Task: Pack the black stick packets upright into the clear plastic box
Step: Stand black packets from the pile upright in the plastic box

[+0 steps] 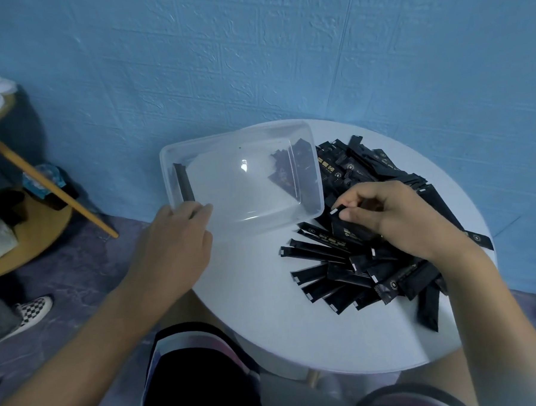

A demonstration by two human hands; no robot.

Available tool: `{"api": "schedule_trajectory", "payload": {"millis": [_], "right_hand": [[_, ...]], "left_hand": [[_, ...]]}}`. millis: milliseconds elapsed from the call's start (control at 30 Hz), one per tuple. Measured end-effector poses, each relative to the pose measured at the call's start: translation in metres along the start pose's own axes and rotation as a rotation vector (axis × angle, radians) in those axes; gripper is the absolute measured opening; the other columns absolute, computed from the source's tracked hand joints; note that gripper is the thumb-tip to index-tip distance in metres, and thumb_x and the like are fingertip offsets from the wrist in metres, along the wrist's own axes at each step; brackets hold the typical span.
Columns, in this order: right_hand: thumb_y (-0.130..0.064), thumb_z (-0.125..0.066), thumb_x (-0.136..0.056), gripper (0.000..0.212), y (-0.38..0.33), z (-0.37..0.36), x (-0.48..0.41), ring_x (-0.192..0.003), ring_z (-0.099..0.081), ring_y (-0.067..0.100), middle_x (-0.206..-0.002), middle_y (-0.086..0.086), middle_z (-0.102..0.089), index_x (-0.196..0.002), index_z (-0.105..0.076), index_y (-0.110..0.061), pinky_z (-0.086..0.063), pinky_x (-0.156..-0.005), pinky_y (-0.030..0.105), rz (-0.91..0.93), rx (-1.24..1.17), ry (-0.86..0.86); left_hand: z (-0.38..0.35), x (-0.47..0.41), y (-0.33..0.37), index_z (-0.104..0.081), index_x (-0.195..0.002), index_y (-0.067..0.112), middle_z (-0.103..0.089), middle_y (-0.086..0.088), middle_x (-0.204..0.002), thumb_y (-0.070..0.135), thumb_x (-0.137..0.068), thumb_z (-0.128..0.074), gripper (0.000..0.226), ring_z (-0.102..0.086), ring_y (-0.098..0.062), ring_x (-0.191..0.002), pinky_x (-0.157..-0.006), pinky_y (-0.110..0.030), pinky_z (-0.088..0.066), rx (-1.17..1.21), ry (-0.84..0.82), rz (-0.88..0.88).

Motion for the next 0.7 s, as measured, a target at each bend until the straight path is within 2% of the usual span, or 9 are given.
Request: {"api": "schedule_trajectory", "payload": {"millis": [100,167,333,467,700], "right_hand": [[-0.019,-0.074,-0.091,0.013,0.001,-0.013,-0.003,-0.077,-0.062,0.016,-0.084,-0.006,-0.068,-0.092,-0.076,-0.032,-0.047,-0.077,0.028,-0.012,-0.003,-0.083],[-0.022,-0.076,-0.089,0.016,0.007,-0.015,-0.005,-0.082,-0.063,0.013,-0.088,-0.011,-0.068,-0.095,-0.075,-0.036,-0.048,-0.080,0.027,-0.040,0.045,-0.092],[-0.025,-0.077,-0.088,0.022,0.018,-0.013,0.001,-0.077,-0.058,0.004,-0.092,-0.018,-0.065,-0.103,-0.073,-0.041,-0.047,-0.072,0.019,-0.075,0.186,-0.078],[-0.025,-0.077,-0.089,0.027,0.026,-0.016,0.003,-0.079,-0.058,0.007,-0.101,-0.020,-0.066,-0.109,-0.072,-0.042,-0.051,-0.081,0.026,-0.099,0.175,-0.116],[-0.022,-0.075,-0.091,0.023,0.029,-0.024,-0.004,-0.086,-0.063,0.013,-0.096,-0.017,-0.069,-0.103,-0.073,-0.041,-0.053,-0.087,0.034,-0.083,0.108,-0.175]], "left_hand": [[-0.001,0.000,0.000,-0.065,-0.132,0.006,-0.068,-0.009,-0.122,0.010,-0.092,-0.064,0.041,-0.058,-0.033,-0.084,-0.061,-0.040,-0.053,-0.003,0.008,-0.002],[-0.001,0.000,0.000,-0.065,-0.133,0.007,-0.068,-0.008,-0.123,0.010,-0.092,-0.063,0.041,-0.058,-0.033,-0.084,-0.060,-0.039,-0.052,-0.005,0.013,0.002],[0.000,0.001,0.000,-0.065,-0.133,0.006,-0.068,-0.009,-0.124,0.010,-0.092,-0.064,0.041,-0.058,-0.034,-0.086,-0.062,-0.040,-0.053,0.008,0.016,0.007],[-0.001,0.000,0.000,-0.065,-0.133,0.007,-0.068,-0.009,-0.124,0.010,-0.092,-0.063,0.041,-0.058,-0.034,-0.086,-0.062,-0.040,-0.051,-0.002,0.017,0.003],[-0.003,-0.001,-0.003,-0.064,-0.134,0.007,-0.067,-0.009,-0.127,0.011,-0.093,-0.060,0.042,-0.058,-0.035,-0.089,-0.065,-0.044,-0.053,0.003,0.004,0.018]]}}
Point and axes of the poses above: each hand's wrist, its own x-axis away from the middle knuckle, its own z-axis out of the back of the hand, y = z × x, the point moved 9 cm from there along -x, towards the middle knuckle
